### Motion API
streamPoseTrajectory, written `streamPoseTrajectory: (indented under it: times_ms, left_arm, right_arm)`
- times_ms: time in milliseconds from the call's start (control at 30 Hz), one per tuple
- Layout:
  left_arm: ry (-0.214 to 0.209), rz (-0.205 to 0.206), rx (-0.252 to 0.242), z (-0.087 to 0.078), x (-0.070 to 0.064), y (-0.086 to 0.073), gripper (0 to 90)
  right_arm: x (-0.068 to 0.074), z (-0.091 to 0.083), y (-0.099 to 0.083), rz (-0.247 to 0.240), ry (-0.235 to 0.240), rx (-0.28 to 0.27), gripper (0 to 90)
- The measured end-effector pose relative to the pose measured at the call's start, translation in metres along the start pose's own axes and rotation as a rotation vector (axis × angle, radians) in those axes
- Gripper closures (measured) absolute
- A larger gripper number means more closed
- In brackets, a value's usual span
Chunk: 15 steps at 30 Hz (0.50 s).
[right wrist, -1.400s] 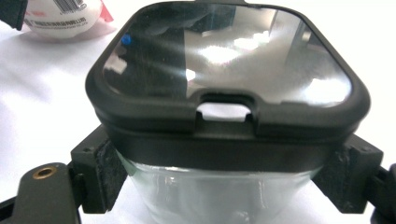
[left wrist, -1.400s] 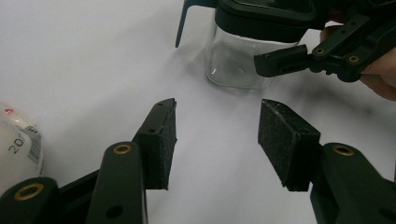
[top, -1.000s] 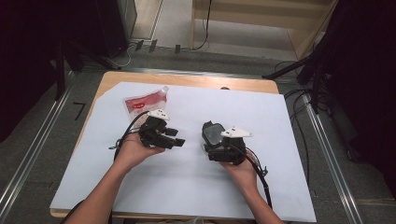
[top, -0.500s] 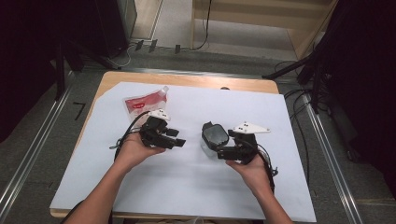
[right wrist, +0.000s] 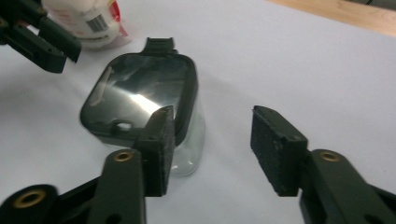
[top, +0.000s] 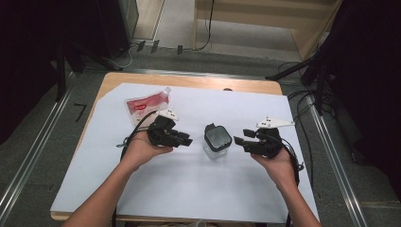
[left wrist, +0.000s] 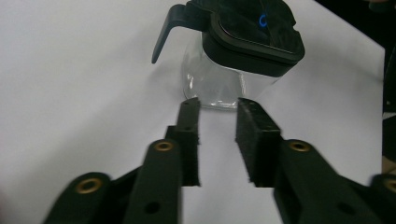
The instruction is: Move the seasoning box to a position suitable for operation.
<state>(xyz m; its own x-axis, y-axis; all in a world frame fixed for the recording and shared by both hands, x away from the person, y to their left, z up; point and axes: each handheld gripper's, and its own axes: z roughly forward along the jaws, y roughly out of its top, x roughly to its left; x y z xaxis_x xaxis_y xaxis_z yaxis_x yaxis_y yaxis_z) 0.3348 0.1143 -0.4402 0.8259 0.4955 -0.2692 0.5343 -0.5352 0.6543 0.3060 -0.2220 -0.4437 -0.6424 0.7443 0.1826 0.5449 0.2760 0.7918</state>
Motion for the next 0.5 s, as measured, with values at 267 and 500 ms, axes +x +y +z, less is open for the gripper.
streamPoseTrajectory:
  times_ms: [267,500]
  left_arm:
    - [0.011,-0.001,-0.002,0.016,-0.004,0.002,90.0]
    - [0.013,-0.027,-0.026,0.027,-0.006,0.001,90.0]
  right_arm:
    - [-0.018,0.019,-0.005,0.032,0.016,0.051,83.3]
    - [-0.021,0.037,-0.007,0.072,0.027,0.056,90.0]
